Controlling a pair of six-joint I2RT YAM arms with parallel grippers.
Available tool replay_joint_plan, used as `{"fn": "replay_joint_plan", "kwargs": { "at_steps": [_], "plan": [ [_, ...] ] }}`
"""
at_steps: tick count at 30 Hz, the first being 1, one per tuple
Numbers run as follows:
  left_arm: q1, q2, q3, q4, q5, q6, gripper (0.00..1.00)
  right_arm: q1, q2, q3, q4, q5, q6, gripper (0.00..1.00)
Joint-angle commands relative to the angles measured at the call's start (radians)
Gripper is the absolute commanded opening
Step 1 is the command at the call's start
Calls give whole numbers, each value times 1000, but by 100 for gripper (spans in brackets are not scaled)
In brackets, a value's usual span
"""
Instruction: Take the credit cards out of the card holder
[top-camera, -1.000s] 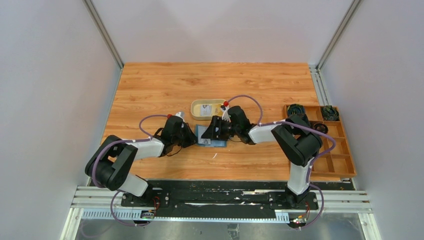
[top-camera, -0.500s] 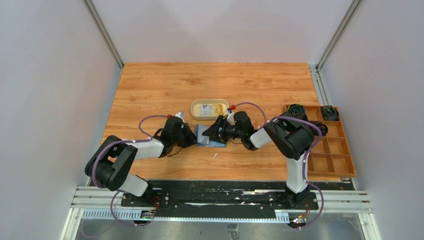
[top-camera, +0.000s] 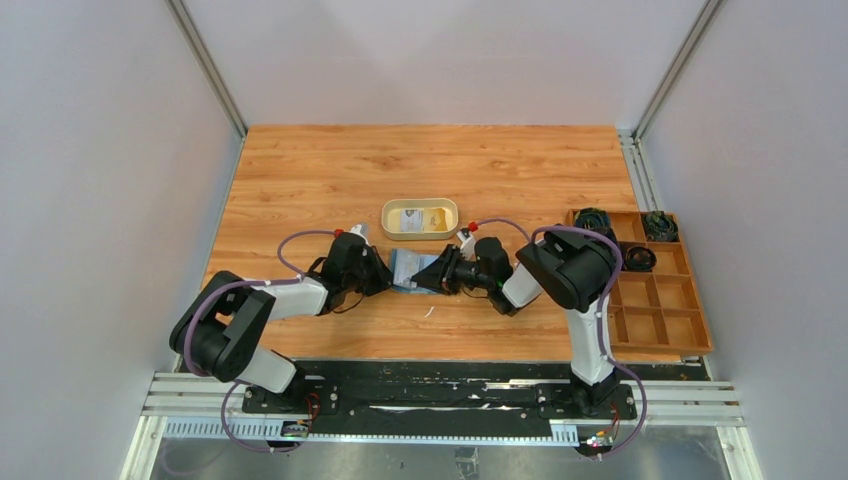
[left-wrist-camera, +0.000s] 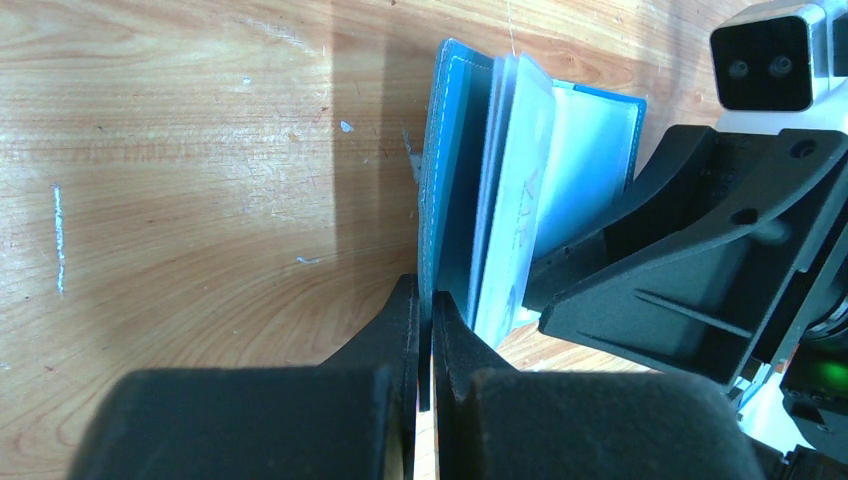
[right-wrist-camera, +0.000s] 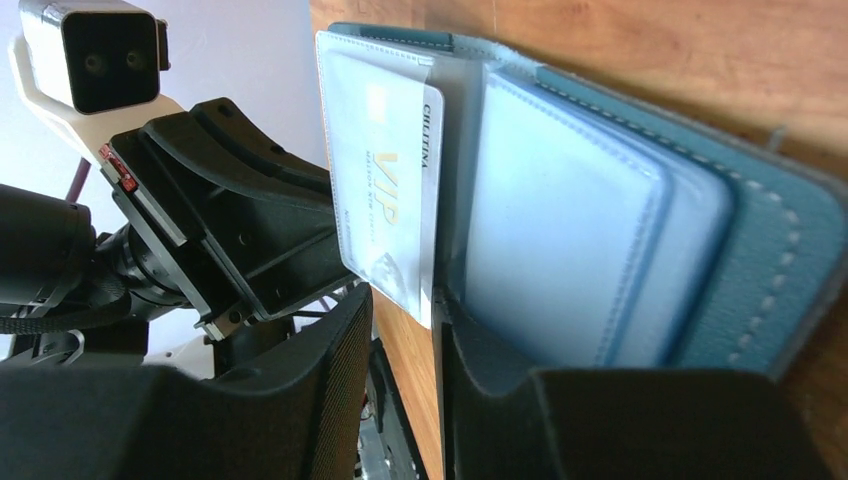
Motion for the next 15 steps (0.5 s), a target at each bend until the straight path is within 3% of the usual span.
{"fn": "replay_joint_plan", "kwargs": {
  "at_steps": [1, 15],
  "plan": [
    [-12, 62, -70, -248, -119, 57, 0, -7, 29, -23, 130, -23, 39, 30],
    [-12, 66, -70, -248, -118, 57, 0, -48, 45, -48, 225, -42, 78, 0]
  ]
}}
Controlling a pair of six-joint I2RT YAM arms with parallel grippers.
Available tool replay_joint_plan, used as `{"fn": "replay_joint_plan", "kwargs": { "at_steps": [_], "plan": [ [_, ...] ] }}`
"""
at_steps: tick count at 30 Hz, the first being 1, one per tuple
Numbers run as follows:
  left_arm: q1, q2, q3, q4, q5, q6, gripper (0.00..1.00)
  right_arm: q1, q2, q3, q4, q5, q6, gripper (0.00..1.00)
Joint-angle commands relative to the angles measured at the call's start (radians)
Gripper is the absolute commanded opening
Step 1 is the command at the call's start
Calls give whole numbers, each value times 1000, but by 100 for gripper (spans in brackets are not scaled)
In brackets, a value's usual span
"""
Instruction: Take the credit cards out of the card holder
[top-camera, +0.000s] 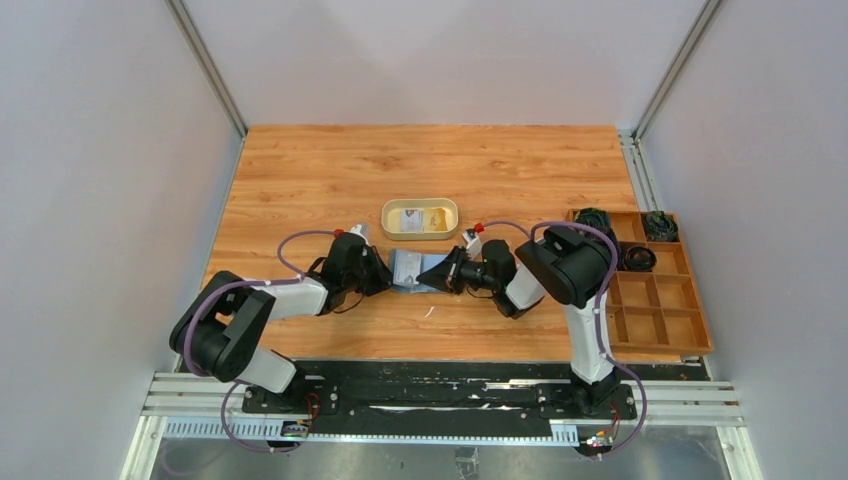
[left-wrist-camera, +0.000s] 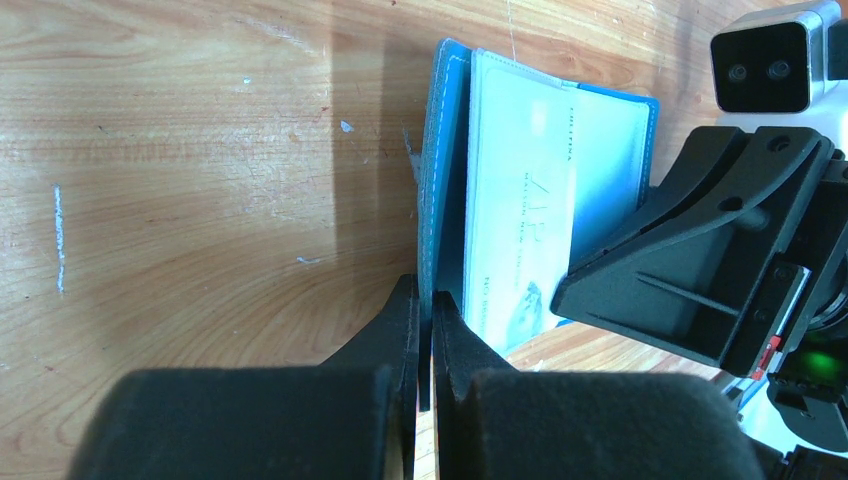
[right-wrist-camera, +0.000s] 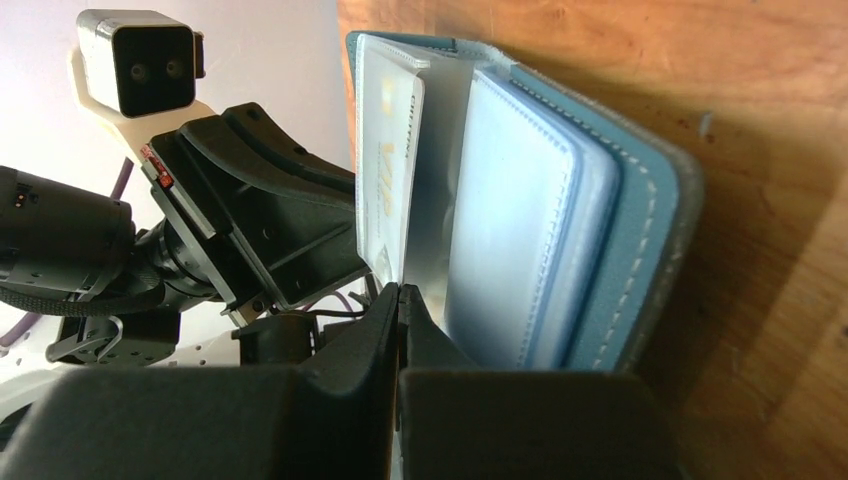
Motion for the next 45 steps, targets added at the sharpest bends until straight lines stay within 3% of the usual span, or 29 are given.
{"fn": "replay_joint_plan", "kwargs": {
  "at_steps": [1, 24, 29, 34, 37, 38, 45],
  "plan": [
    [-12, 67, -69, -248, -117, 57, 0, -17, 3, -10, 80, -19, 10, 0],
    [-12, 62, -74, -225, -100, 47, 0, -124, -78, -176, -48, -83, -148, 0],
    [-12, 59, -73, -225, -98, 46, 0, -151, -211, -159, -296, -87, -285, 0],
    [-12, 54, -69, -225, -94, 45, 0, -152, -484, -36, -855, -30, -573, 0],
    [-12, 53, -65, -225, -92, 44, 0, -151, -617, 108, -1170, 57, -741, 0],
    [-12, 57, -59, -225, -89, 45, 0, -155, -638, 234, -1315, 111, -812, 0],
    [-12, 54, -51, -226, -86, 48, 0, -164, -392, 544, -1371, 105, -795, 0]
  ]
}}
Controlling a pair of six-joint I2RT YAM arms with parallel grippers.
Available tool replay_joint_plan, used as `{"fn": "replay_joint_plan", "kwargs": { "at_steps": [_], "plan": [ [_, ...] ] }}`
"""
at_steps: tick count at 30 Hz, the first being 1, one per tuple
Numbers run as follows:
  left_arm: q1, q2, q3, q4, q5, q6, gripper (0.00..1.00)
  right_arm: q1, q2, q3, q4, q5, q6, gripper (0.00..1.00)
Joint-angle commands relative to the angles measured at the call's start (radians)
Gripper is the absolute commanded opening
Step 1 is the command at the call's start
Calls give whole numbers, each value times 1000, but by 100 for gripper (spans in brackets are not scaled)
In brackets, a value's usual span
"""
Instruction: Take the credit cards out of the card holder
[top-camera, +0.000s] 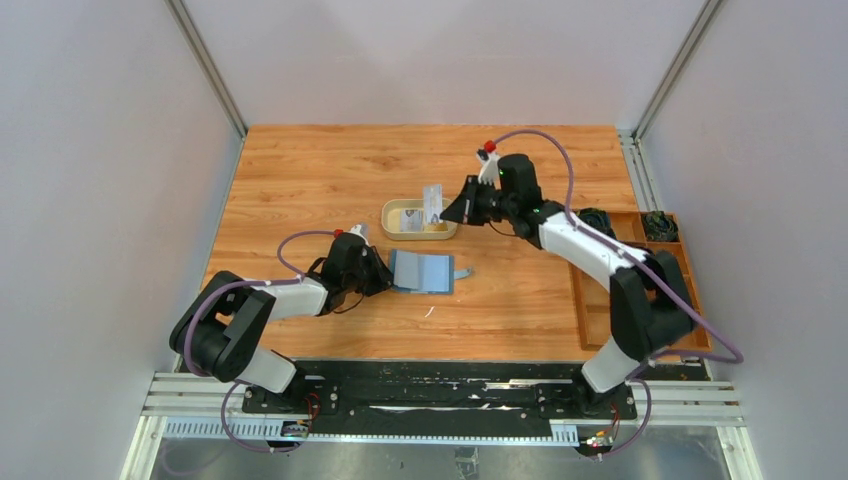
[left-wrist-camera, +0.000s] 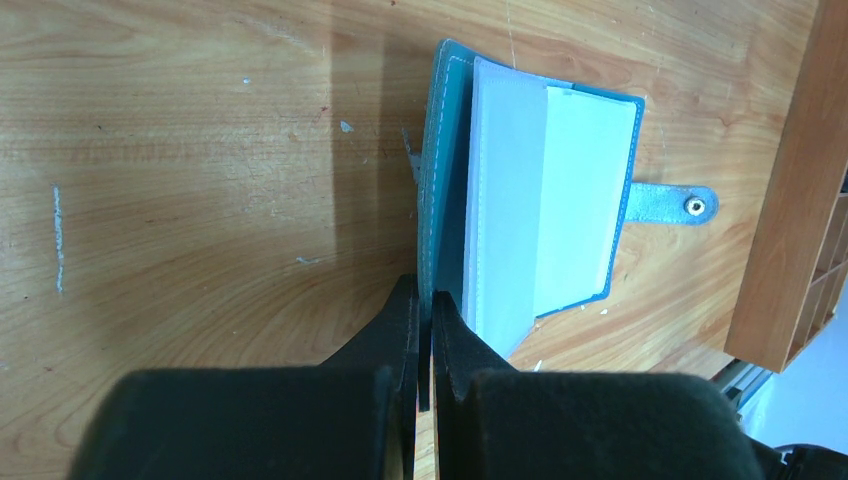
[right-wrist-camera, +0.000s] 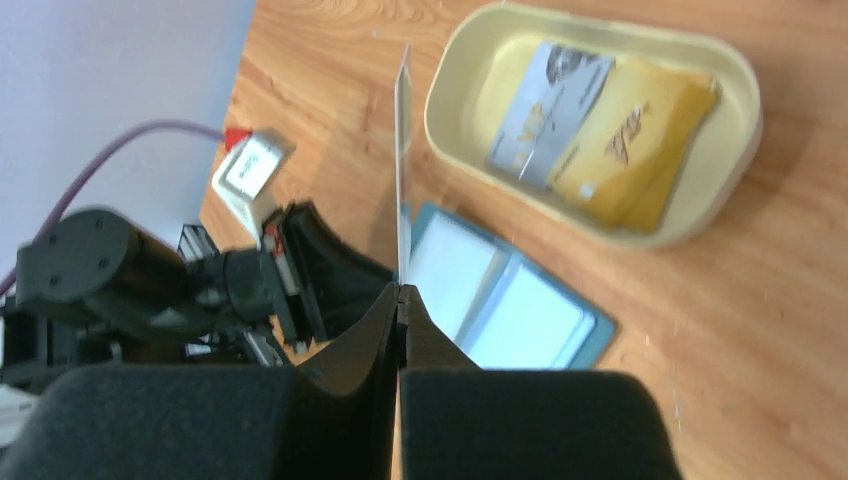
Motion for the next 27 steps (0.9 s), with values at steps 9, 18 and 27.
{"fn": "replay_joint_plan", "kwargs": {
  "at_steps": [9, 18, 27],
  "plan": [
    [-12, 33, -75, -228, -94, 49, 0, -7, 432, 335, -78, -10, 30, 0],
    [-12, 46, -81, -210, -87, 48, 0, 22, 544, 404, -62, -16, 62, 0],
    [-12, 54, -98, -192, -86, 45, 0, 67, 603, 485, -109, -30, 66, 0]
  ]
}}
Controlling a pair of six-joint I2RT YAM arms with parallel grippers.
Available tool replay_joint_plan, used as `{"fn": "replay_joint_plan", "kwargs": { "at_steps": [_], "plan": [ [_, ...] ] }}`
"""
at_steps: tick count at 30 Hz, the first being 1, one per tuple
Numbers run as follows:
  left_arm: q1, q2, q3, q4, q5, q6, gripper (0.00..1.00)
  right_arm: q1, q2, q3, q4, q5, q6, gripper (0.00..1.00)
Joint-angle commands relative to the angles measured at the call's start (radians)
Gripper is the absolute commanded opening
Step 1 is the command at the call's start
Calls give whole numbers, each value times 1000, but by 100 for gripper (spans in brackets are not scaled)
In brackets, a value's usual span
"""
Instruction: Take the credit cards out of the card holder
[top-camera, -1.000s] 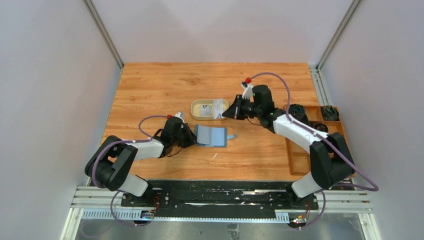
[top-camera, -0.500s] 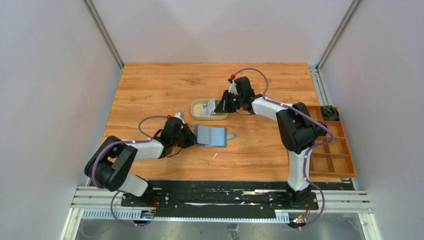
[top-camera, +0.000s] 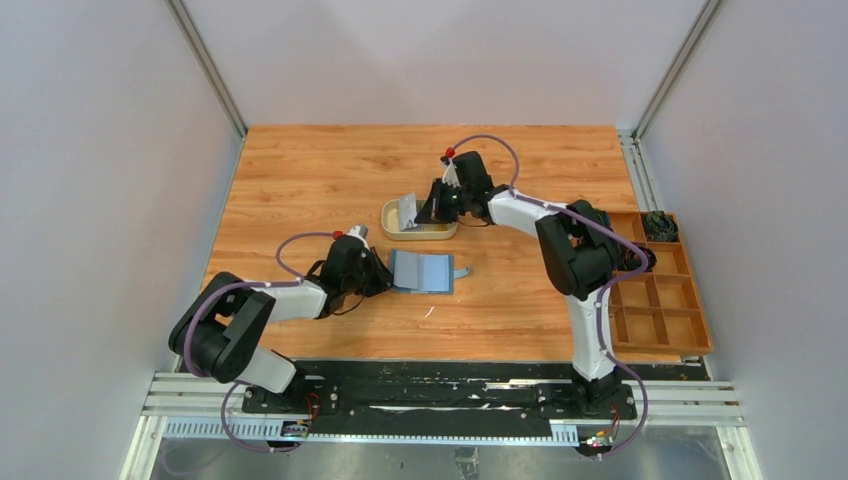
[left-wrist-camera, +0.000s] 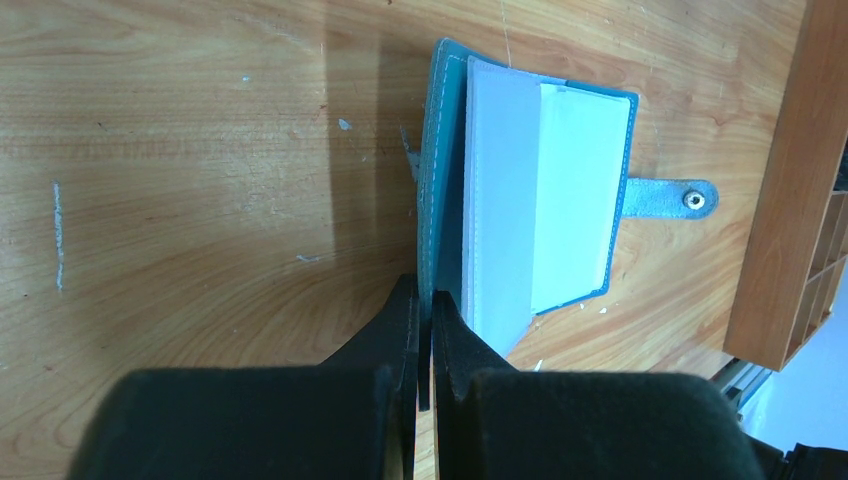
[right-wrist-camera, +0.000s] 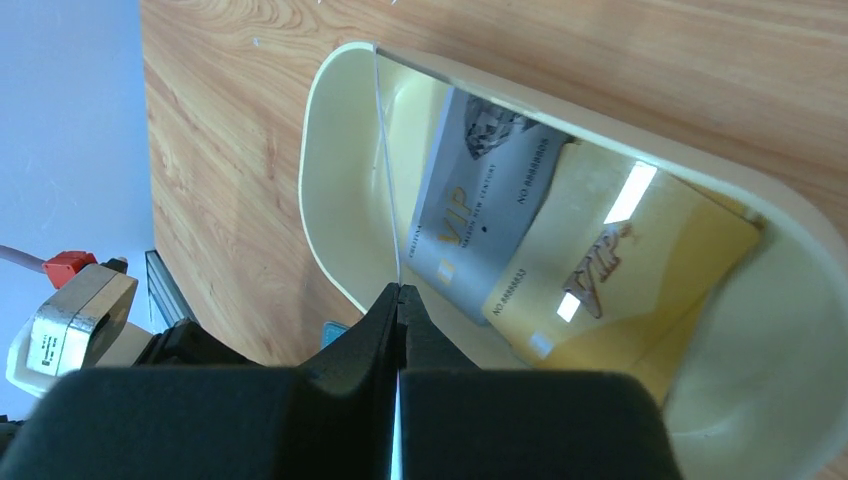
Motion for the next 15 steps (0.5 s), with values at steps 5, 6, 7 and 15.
{"fn": "replay_joint_plan", "kwargs": {
  "at_steps": [5, 6, 7, 15],
  "plan": [
    [-9, 57, -78, -232, -85, 46, 0, 38, 14, 17, -46, -9, 9, 0],
    [-9, 58, -79, -231, -85, 46, 0, 38, 6, 5, -44, -6, 9, 0],
    [-9, 59, -78, -230, -86, 46, 0, 40, 1, -6, -39, -6, 11, 0],
    [-9, 69, -80, -223, -81, 47, 0, 42, -23, -71, -11, -8, 25, 0]
  ]
}}
